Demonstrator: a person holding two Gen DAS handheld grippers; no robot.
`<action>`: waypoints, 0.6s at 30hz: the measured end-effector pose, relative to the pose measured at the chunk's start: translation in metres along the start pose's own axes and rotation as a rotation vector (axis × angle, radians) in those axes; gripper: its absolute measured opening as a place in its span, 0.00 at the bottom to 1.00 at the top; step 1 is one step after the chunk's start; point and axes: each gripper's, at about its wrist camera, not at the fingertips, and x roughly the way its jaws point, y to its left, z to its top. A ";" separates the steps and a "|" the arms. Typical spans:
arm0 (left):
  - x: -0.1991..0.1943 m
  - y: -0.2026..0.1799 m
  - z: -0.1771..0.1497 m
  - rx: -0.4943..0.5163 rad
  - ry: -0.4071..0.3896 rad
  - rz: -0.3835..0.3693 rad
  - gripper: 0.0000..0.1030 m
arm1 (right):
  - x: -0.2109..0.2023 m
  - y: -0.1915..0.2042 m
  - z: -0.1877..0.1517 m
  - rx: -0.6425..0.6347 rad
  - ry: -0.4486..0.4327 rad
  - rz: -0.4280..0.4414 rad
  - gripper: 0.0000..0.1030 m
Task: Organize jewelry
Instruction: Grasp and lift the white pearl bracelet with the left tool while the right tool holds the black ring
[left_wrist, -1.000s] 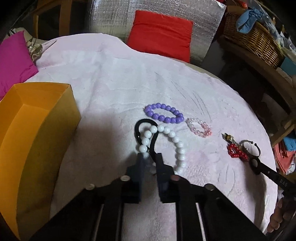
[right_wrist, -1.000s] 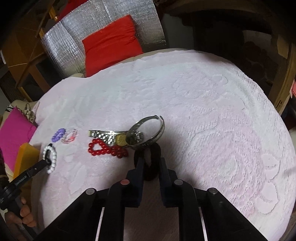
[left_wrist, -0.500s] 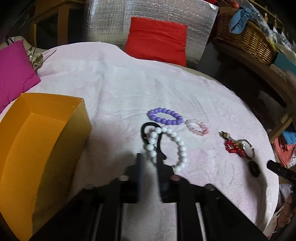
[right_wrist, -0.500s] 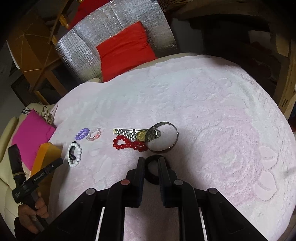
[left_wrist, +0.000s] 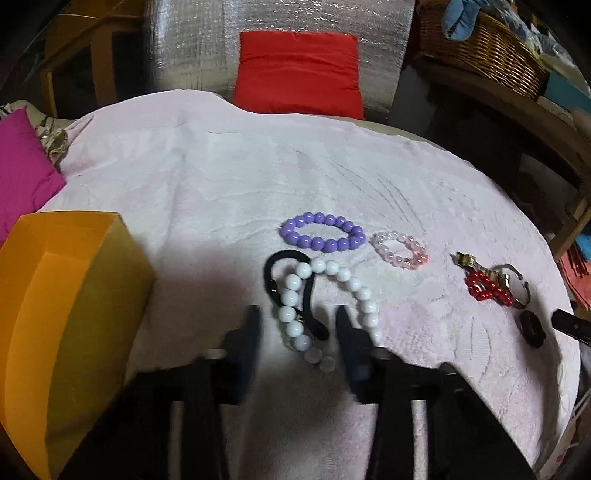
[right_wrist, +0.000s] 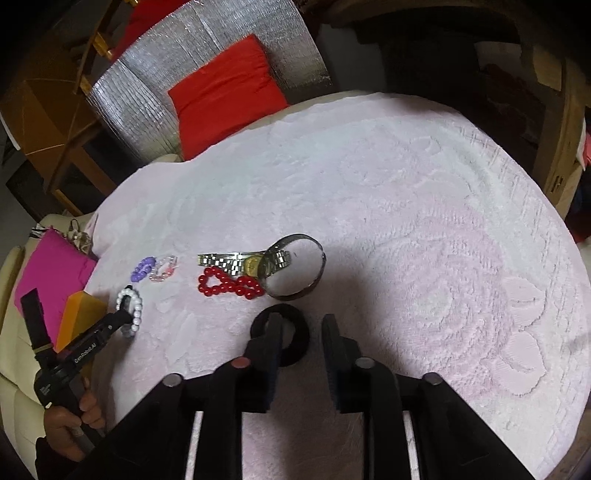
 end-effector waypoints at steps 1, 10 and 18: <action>0.000 -0.001 0.000 0.003 0.004 -0.016 0.21 | 0.002 0.001 0.000 -0.005 0.002 -0.003 0.40; -0.007 -0.020 -0.004 0.061 0.013 -0.139 0.14 | 0.024 0.012 -0.007 -0.096 -0.005 -0.106 0.25; -0.021 -0.038 -0.013 0.127 0.065 -0.220 0.14 | 0.011 0.025 -0.012 -0.164 -0.034 -0.047 0.09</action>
